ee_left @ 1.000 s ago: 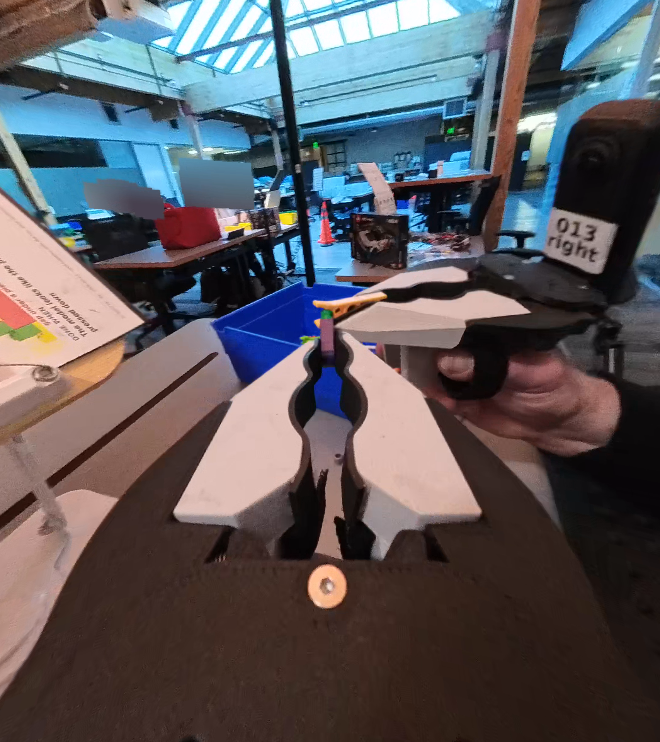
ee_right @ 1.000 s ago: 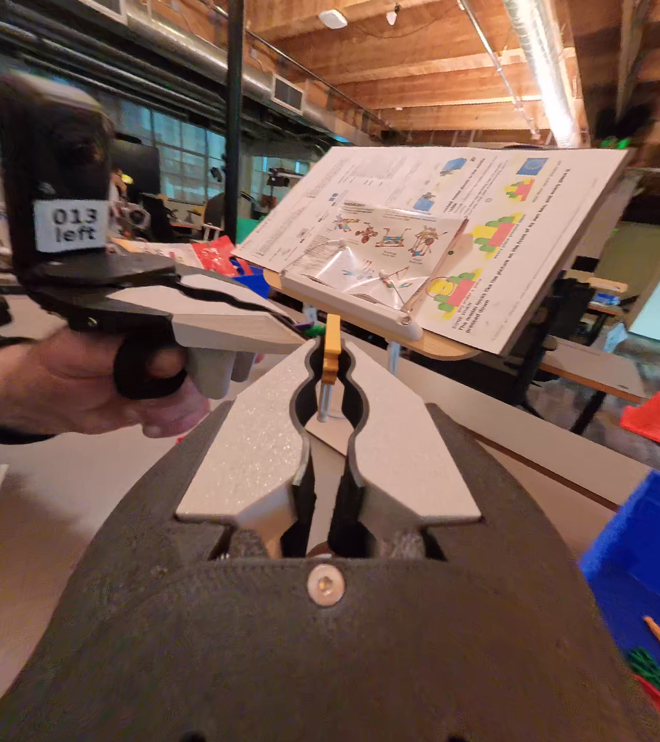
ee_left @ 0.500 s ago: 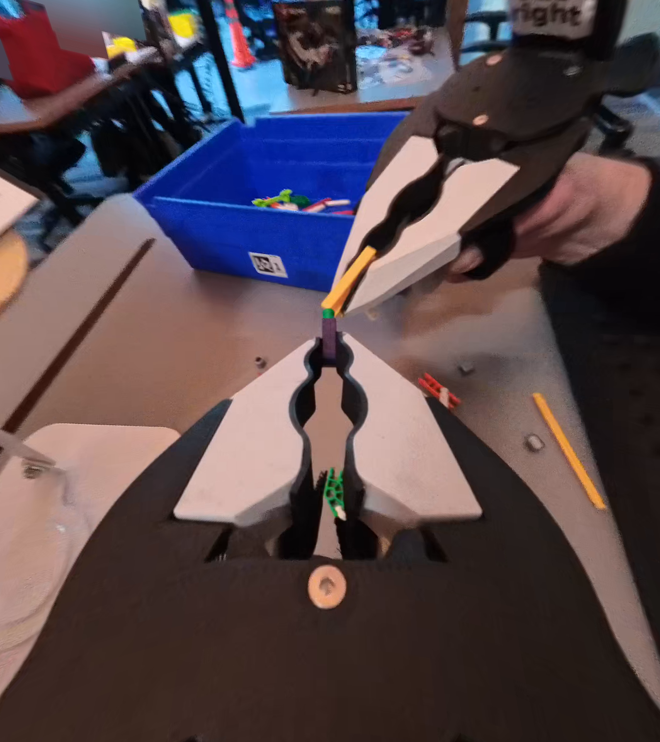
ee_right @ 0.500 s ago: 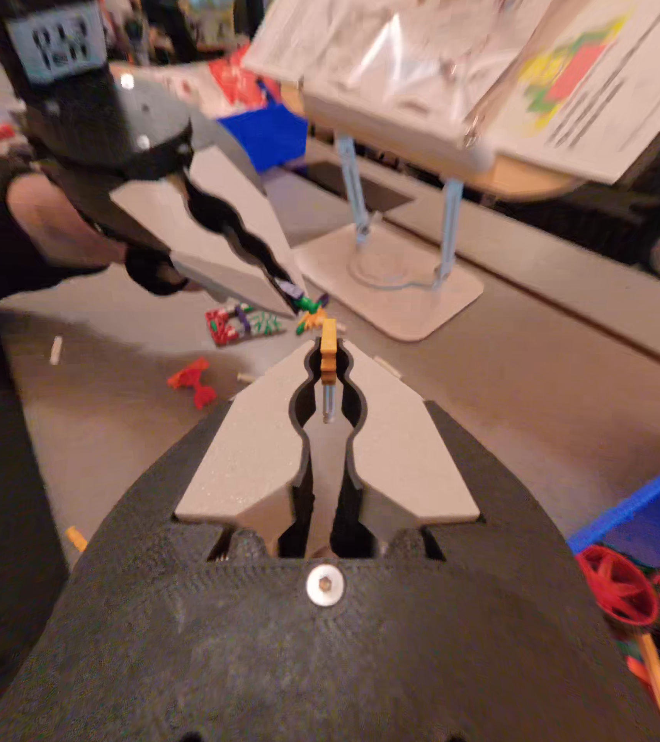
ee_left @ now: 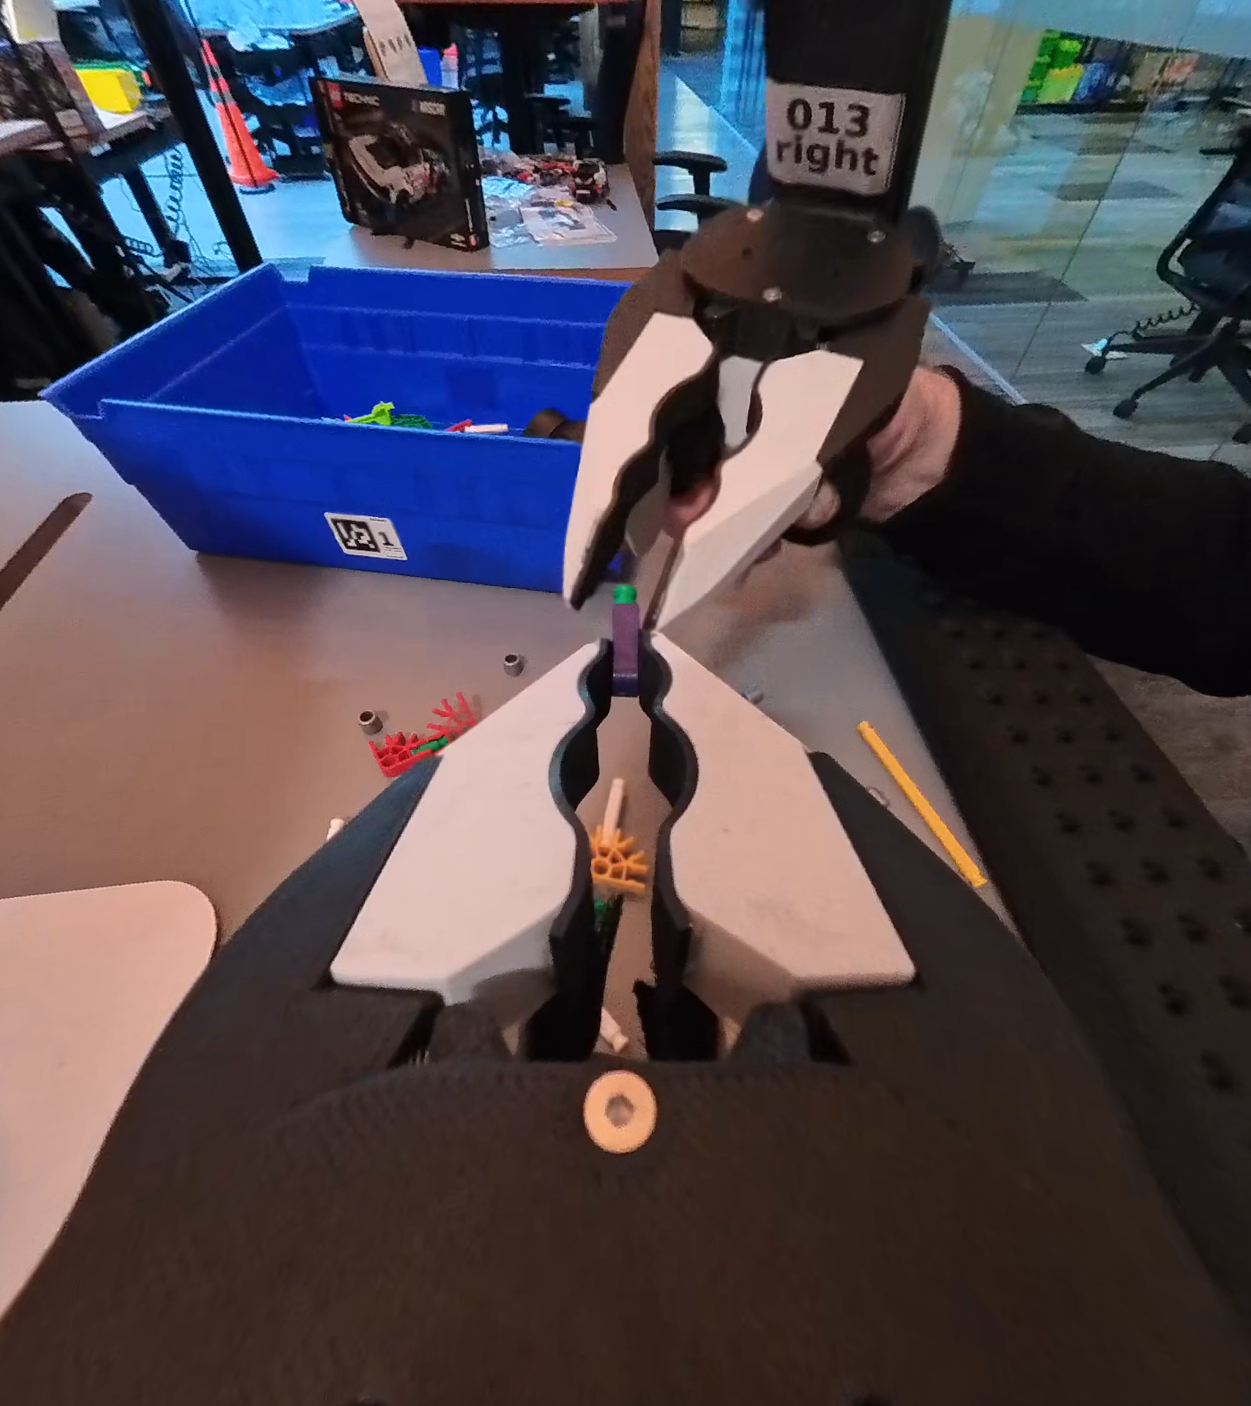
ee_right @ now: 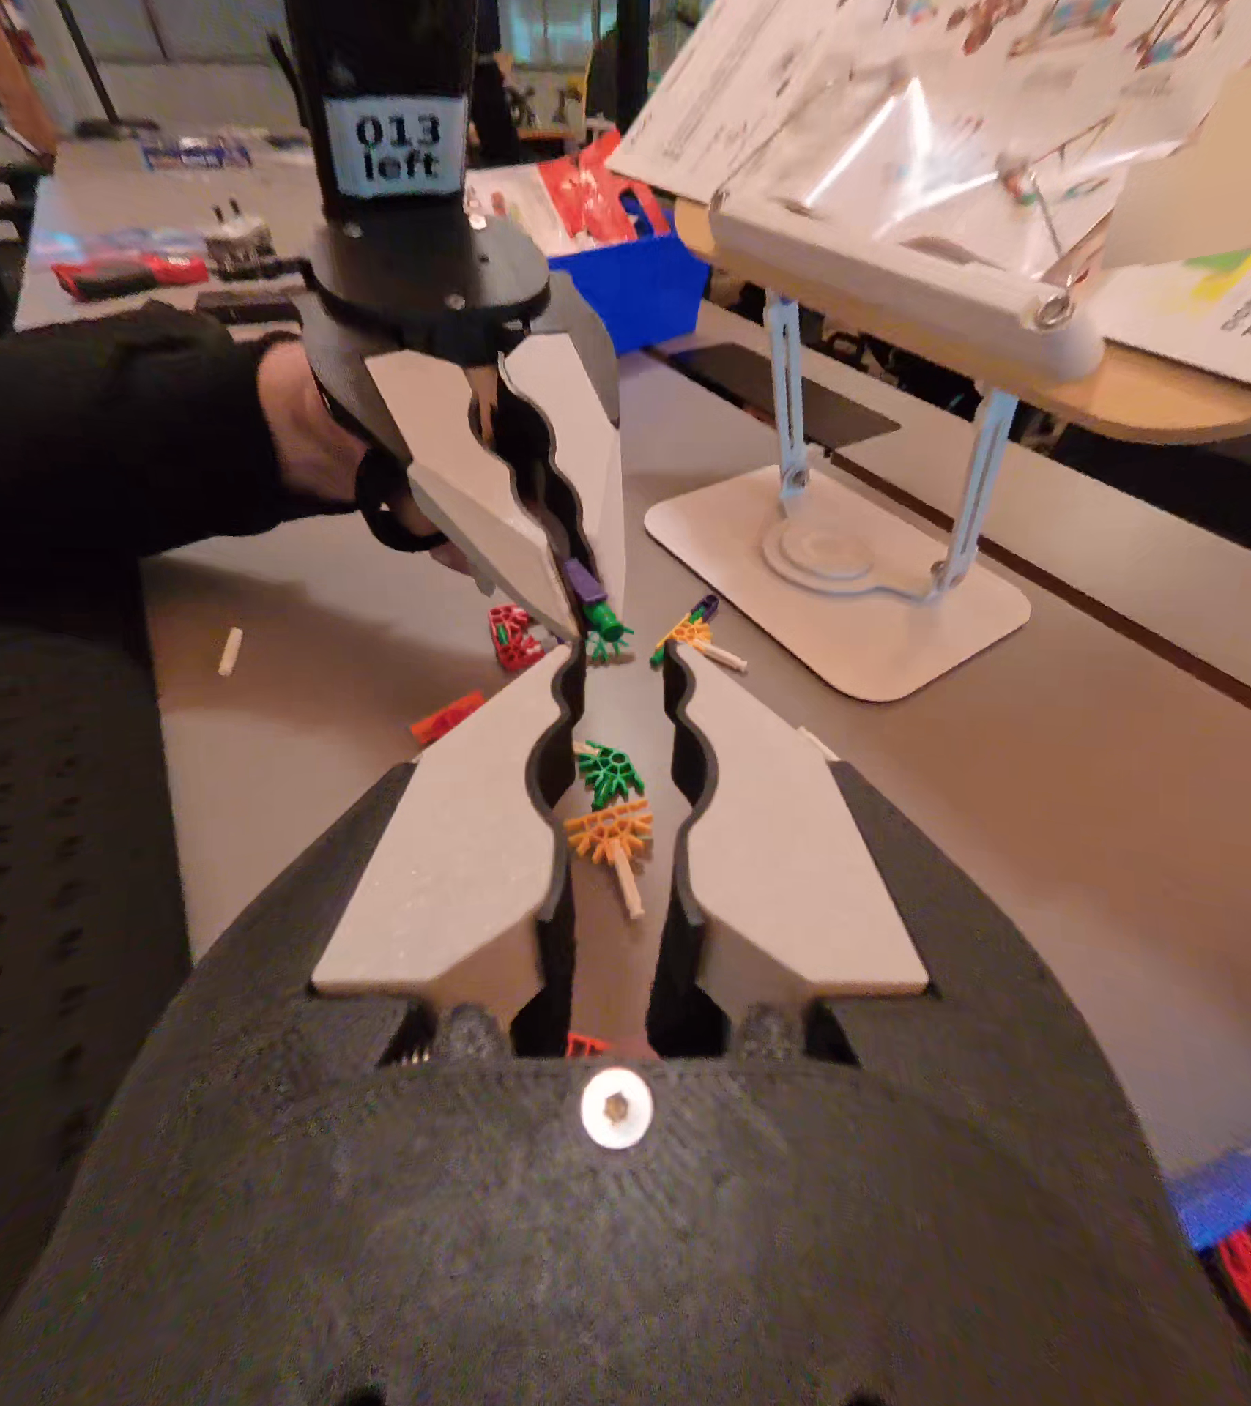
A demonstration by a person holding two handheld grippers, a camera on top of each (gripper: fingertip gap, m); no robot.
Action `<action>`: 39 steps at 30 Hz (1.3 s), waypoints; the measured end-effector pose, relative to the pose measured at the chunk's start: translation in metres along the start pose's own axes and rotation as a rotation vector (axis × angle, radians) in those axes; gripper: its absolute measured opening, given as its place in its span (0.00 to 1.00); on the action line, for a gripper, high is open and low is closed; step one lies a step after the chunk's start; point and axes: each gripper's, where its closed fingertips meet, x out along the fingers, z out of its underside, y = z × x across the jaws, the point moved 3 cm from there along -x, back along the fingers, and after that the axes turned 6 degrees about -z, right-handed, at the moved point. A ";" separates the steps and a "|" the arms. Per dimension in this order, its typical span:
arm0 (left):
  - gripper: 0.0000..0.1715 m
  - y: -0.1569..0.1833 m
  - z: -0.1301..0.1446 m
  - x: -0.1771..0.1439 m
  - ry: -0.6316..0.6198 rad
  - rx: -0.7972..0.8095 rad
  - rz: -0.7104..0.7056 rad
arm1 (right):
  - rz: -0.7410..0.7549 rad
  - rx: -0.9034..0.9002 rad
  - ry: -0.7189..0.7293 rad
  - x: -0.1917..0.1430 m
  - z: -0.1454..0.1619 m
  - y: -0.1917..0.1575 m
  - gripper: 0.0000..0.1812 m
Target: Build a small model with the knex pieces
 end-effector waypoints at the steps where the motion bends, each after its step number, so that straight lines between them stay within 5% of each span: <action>1: 0.02 0.002 0.000 0.000 -0.004 -0.001 0.017 | -0.028 0.006 0.014 -0.001 -0.001 -0.003 0.09; 8: 0.02 0.015 0.001 0.000 -0.001 0.025 0.070 | -0.120 0.010 0.064 0.000 -0.007 -0.014 0.03; 20: 0.07 0.001 -0.009 0.001 0.107 0.034 -0.059 | 0.019 -0.067 0.099 -0.005 -0.019 -0.005 0.02; 39: 0.02 -0.012 -0.020 0.016 0.074 0.213 -0.509 | 0.324 -0.175 0.080 -0.011 -0.028 0.016 0.00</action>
